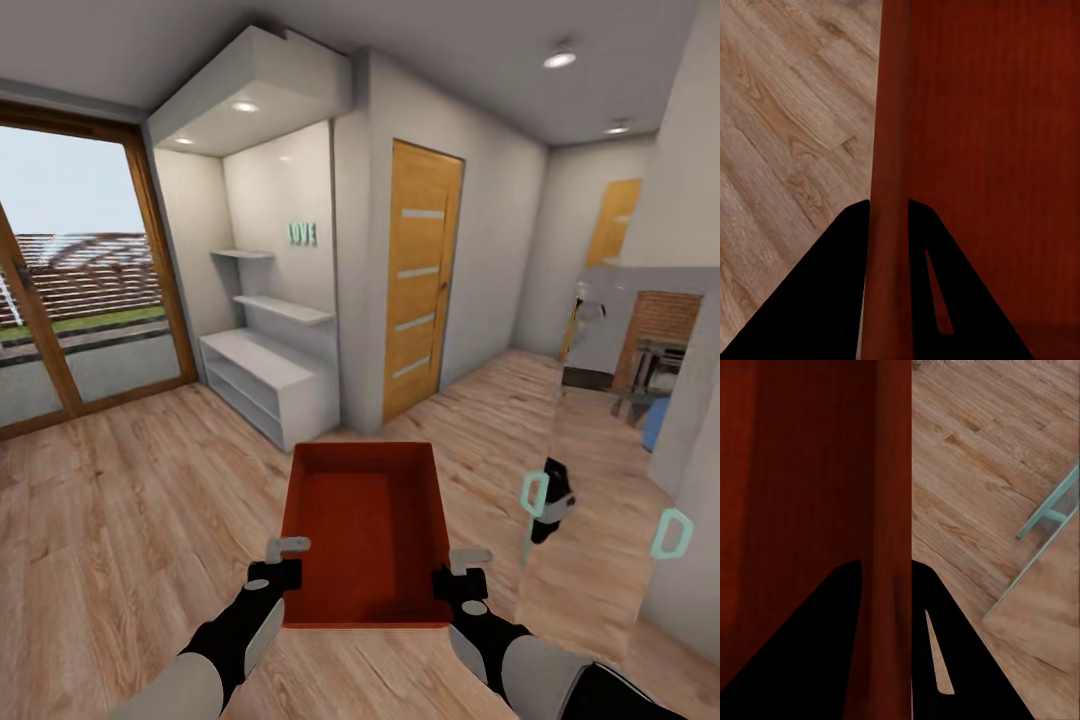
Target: Move the two storage containers from the living room to the garage. In the garage, place one container on the floor and stack the other container on top of it (either order is fine).
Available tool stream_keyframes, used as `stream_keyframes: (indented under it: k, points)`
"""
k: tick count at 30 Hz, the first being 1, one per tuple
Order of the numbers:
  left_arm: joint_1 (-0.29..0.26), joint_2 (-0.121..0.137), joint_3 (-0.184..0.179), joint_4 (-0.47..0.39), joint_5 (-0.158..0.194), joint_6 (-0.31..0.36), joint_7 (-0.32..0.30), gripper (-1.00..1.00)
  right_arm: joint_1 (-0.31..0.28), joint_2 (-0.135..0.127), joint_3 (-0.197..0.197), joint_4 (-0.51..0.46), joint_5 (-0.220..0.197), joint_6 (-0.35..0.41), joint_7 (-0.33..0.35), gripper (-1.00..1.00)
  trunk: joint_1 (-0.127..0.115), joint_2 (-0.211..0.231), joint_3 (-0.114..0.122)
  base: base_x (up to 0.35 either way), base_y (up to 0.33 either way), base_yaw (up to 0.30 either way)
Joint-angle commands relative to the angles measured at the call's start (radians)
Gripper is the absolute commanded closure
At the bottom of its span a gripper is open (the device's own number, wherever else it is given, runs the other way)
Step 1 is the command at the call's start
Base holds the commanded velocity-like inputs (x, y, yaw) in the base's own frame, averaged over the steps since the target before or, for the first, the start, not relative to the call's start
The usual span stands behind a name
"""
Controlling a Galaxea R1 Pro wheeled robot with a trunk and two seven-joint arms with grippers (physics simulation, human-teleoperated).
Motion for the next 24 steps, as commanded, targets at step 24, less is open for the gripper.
stream_keyframes:
  k: [24]
  points:
    - [0.0, 0.009, 0.013, -0.001, 0.007, 0.007, 0.014, 1.0, -0.001, -0.007, -0.067, -0.001, -0.003, -0.009, -0.002, 1.0, 0.001, -0.002, -0.002, 0.321, 0.116, -0.035]
